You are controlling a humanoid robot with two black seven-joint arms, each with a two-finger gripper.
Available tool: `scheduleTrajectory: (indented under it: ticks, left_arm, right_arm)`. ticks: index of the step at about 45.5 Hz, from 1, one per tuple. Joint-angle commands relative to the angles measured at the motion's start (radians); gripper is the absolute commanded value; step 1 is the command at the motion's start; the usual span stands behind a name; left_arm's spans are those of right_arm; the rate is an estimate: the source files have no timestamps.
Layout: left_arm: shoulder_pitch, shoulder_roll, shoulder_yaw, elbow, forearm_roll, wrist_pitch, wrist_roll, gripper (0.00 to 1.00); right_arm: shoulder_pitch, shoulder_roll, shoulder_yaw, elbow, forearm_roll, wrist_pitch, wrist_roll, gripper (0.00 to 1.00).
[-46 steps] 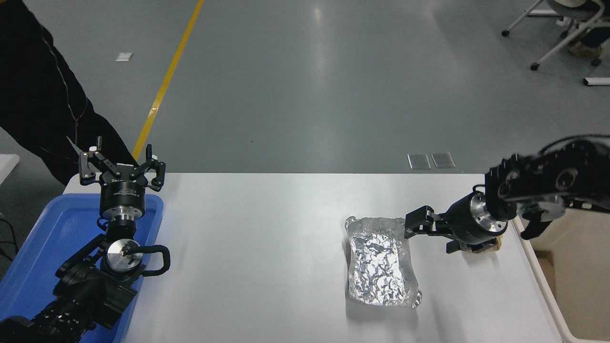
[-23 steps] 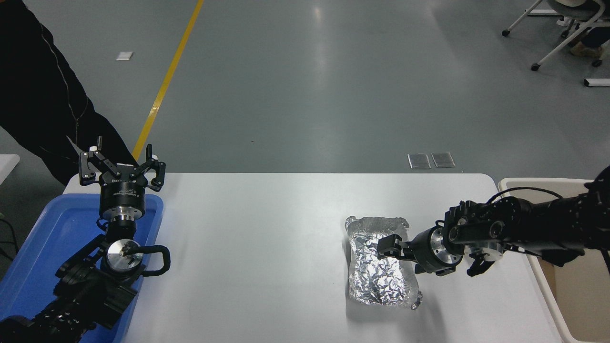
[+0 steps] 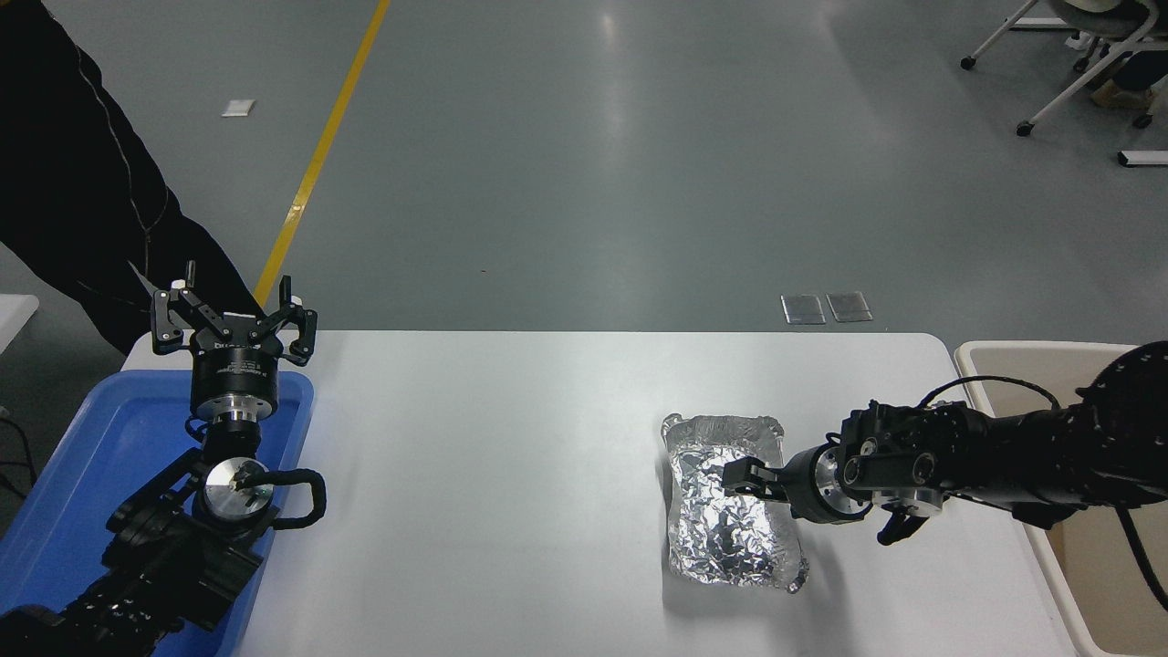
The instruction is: Pick up foil plate and place in dustbin
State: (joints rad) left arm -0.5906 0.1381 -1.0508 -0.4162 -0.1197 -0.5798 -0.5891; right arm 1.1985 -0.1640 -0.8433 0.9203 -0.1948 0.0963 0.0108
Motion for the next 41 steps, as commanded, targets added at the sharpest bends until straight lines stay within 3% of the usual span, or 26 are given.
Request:
scheduleTrajectory:
  ticks: [1, 21, 41]
  left_arm:
    - [0.000, 0.000, 0.000, 0.000, 0.000, 0.000, -0.001, 0.99]
    - [0.000, 0.000, 0.000, 0.001, 0.000, 0.000, -0.001, 0.99]
    - [0.000, 0.000, 0.000, -0.001, 0.000, 0.000, 0.000, 0.99]
  right_arm:
    - [-0.002, 0.008, -0.005, -0.014, -0.060, 0.008, 0.001, 0.00]
    - [0.039, -0.005, -0.036, 0.005, -0.087, 0.008, 0.003, 0.00]
    - [0.429, -0.206, -0.166, 0.348, -0.087, 0.063, 0.009, 0.00]
